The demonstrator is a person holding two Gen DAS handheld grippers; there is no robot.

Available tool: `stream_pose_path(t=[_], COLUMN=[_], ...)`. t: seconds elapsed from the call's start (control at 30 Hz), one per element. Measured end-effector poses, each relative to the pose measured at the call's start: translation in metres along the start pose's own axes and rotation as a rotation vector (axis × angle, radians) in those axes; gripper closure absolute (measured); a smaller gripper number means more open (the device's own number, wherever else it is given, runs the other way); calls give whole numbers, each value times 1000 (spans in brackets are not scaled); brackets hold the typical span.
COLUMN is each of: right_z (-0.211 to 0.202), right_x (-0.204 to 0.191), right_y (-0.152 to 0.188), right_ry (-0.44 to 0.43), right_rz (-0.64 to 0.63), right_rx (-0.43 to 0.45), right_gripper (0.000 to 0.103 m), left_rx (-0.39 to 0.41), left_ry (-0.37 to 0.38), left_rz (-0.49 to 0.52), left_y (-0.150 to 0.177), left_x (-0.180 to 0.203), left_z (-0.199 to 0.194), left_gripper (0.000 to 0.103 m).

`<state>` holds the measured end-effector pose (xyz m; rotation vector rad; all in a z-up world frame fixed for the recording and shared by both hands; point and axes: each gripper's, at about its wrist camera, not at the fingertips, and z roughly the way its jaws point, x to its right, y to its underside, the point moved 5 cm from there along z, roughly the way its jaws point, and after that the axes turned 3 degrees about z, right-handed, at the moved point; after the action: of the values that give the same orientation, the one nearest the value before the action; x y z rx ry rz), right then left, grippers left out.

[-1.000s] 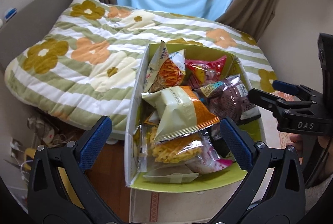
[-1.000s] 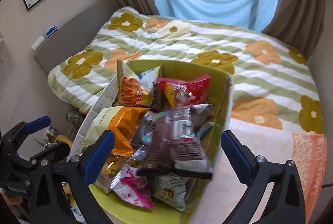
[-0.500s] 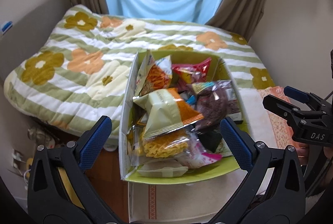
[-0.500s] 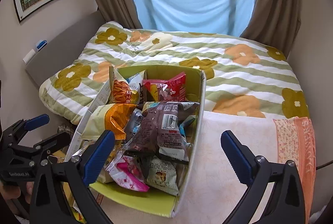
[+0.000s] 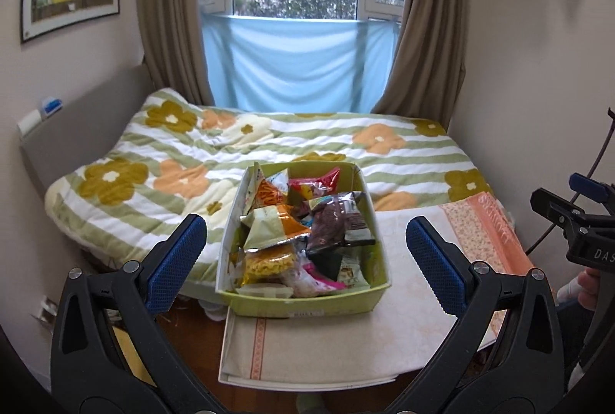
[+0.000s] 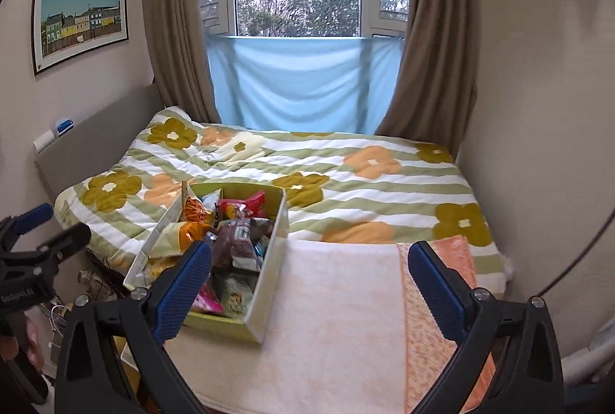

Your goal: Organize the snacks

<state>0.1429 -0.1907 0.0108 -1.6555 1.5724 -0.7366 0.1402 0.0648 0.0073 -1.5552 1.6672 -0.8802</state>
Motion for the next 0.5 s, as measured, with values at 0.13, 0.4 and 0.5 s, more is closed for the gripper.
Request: stream_pose_path(t=[0.13, 0.4, 0.5], right_z=[-35, -68, -74], right_x=[16, 38, 43], right_y=[25, 60, 64], right_ry=[48, 127, 135], right_rz=[23, 48, 52], right_rx=[14, 20, 28], right_gripper=[1, 1, 1], left_rx=[27, 63, 61], left_ry=[-6, 19, 13], left_rz=[32, 24, 29], left_y=[18, 43, 46], left_x=[20, 47, 52], left_z=[-32, -69, -73], left_gripper=[0, 0, 0])
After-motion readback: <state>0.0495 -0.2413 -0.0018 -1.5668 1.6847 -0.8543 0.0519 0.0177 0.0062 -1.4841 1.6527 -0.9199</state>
